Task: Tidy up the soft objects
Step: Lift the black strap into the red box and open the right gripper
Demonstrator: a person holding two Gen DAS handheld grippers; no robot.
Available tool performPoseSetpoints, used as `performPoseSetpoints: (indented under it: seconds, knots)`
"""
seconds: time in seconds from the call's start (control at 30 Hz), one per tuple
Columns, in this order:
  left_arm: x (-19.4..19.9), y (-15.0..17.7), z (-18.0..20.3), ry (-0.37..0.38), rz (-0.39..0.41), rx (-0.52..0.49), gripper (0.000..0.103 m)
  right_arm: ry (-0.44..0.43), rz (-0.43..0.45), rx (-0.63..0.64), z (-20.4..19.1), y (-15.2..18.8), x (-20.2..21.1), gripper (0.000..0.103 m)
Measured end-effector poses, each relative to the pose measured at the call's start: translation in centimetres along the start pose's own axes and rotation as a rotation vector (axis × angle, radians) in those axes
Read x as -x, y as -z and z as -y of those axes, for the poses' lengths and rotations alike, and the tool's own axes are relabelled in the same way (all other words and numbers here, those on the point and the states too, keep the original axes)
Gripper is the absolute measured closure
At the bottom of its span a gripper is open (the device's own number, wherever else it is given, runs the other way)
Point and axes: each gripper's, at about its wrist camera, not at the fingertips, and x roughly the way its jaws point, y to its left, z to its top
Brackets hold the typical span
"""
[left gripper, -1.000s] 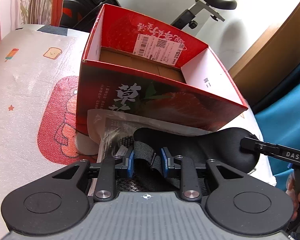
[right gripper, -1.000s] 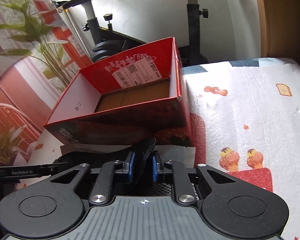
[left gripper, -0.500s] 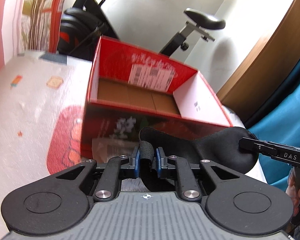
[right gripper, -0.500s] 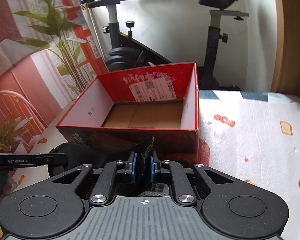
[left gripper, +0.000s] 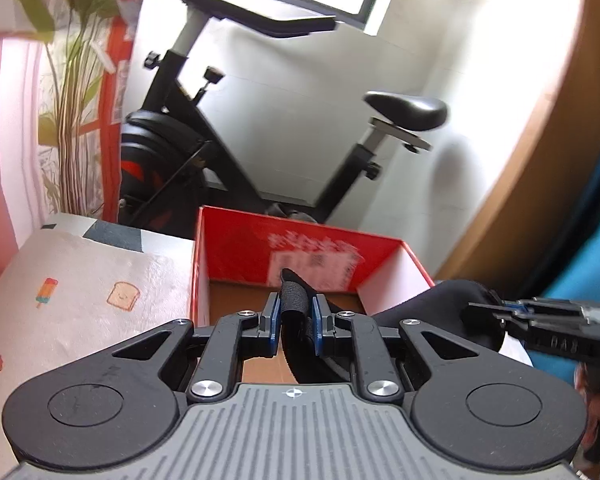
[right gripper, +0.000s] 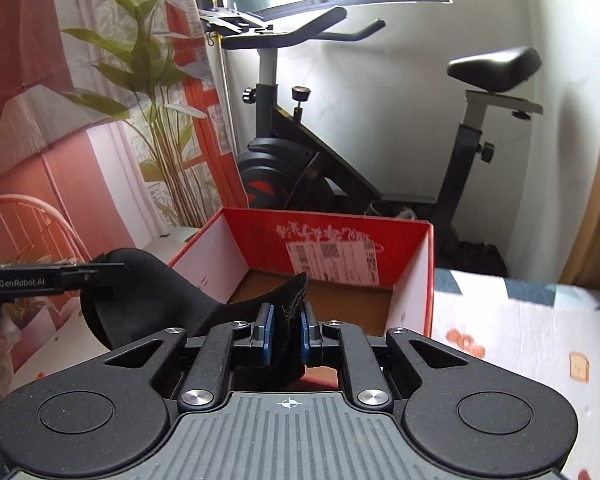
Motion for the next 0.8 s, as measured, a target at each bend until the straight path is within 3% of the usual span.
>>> performPoseSetpoints:
  seconds: [0.17,0.27,0.47,0.8]
  knots:
    - [-3.7,-1.7,0.4,-0.042,0.008,-0.041,0.086,0.065,0.025,0.059,0.2,-1.8,-3.7,0.091]
    - [-6.2,-1.7,0.6,-0.065,-0.041,-0.087,0.086,0.108,0.012,0.061,1.0,-2.1,-6.4,0.091]
    - [-10.6,-0.6,0.3,-0.098,-0.200,-0.107,0.086,0.174,-0.092,0.051,2.1,-1.1,-11.1,0.091]
    - [-12.6,0.7,0.3,-0.143,-0.310,-0.216,0.085,0.214,-0.289,0.031,2.2,0.4,-15.7,0.090]
